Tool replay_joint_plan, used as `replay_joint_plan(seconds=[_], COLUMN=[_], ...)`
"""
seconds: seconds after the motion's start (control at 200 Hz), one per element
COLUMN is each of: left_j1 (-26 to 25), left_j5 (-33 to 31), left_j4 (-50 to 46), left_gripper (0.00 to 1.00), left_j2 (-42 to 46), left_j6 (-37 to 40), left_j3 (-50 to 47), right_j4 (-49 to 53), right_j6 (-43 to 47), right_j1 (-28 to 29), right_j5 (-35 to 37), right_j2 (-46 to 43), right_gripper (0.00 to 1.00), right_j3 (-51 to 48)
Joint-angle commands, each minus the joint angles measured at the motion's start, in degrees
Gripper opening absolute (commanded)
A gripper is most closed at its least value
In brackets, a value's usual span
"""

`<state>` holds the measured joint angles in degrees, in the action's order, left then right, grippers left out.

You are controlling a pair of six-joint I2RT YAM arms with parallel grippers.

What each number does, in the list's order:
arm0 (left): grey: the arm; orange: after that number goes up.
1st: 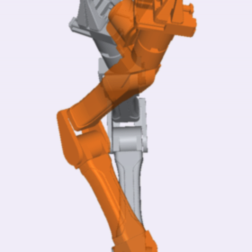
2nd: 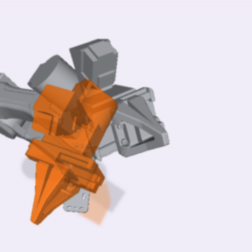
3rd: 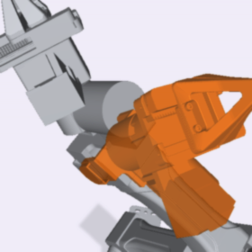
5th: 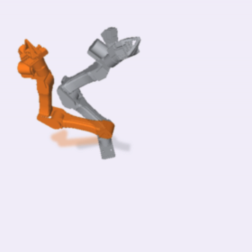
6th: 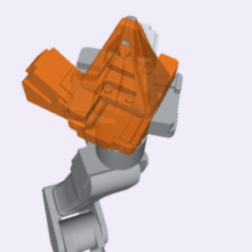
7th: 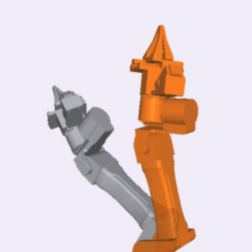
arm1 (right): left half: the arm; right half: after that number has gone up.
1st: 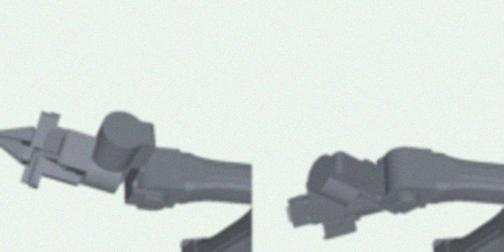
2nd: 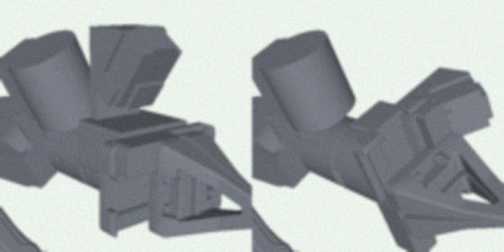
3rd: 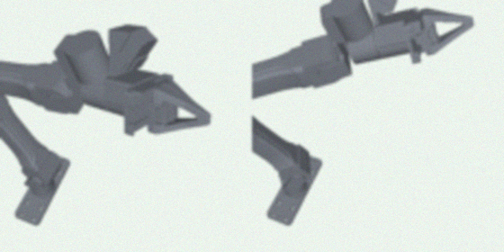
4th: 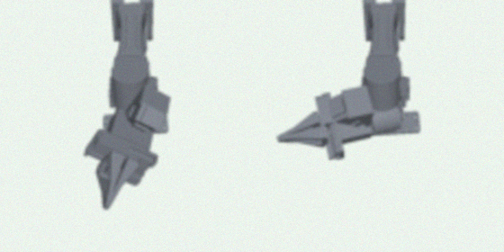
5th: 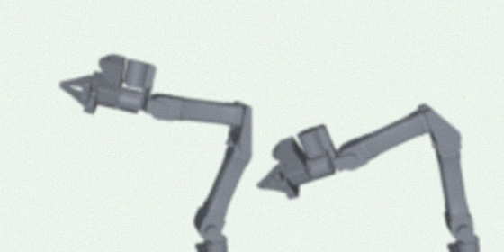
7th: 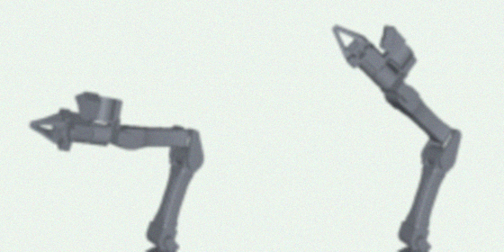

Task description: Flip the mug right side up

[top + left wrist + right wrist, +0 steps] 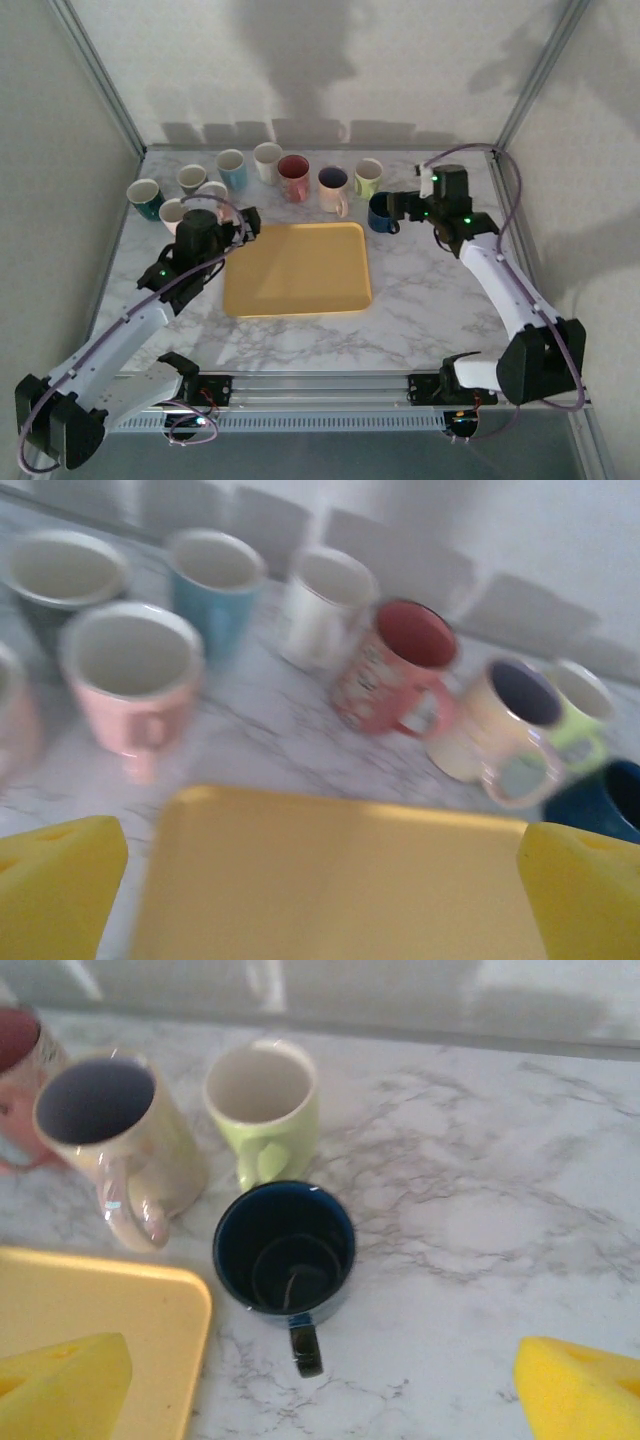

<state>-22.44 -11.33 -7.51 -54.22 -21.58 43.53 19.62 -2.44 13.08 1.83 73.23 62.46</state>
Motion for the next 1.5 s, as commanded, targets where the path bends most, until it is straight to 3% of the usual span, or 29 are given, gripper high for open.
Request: replay_joint_plan(seconds=[0.0, 0.17, 0.295, 0.546, 0.776, 1.157, 1.492], left_j1=[5.5, 15.1, 20.4, 21.3, 21.8, 21.8, 22.8], left_j5=[-8.0, -9.8, -7.8, -10.4, -5.6, -2.3, -1.2], left_j4=[7.3, 13.8, 18.2, 42.9, 55.8, 80.3, 84.1], left_gripper=[1.00, 1.00, 0.99, 1.00, 1.00, 0.99, 1.00], left_j2=[1.6, -0.4, -4.2, -7.2, -18.7, -29.3, -33.8], left_j6=[2.9, 6.2, 6.8, 15.9, 15.8, 18.5, 17.5], left_j3=[-4.6, -10.8, -14.1, -27.4, -28.5, -31.8, -32.0], right_j4=[1.3, -8.9, -21.9, -31.5, -44.8, -52.7, -62.7], right_j6=[-4.1, -7.6, -3.9, -0.9, -0.7, 0.9, 0.8], right_j1=[-4.0, -13.0, -13.8, -14.0, -13.7, -10.9, -9.6], right_j5=[-1.1, 0.5, 3.4, 1.7, -0.4, 2.4, 3.0], right_j2=[-1.0, -4.4, -6.2, -0.4, 5.3, 7.1, 13.6], right_gripper=[0.99, 0.99, 0.99, 0.99, 0.99, 0.99, 0.99], right_j3=[-2.7, -12.5, -22.5, -29.1, -34.2, -35.6, -37.2])
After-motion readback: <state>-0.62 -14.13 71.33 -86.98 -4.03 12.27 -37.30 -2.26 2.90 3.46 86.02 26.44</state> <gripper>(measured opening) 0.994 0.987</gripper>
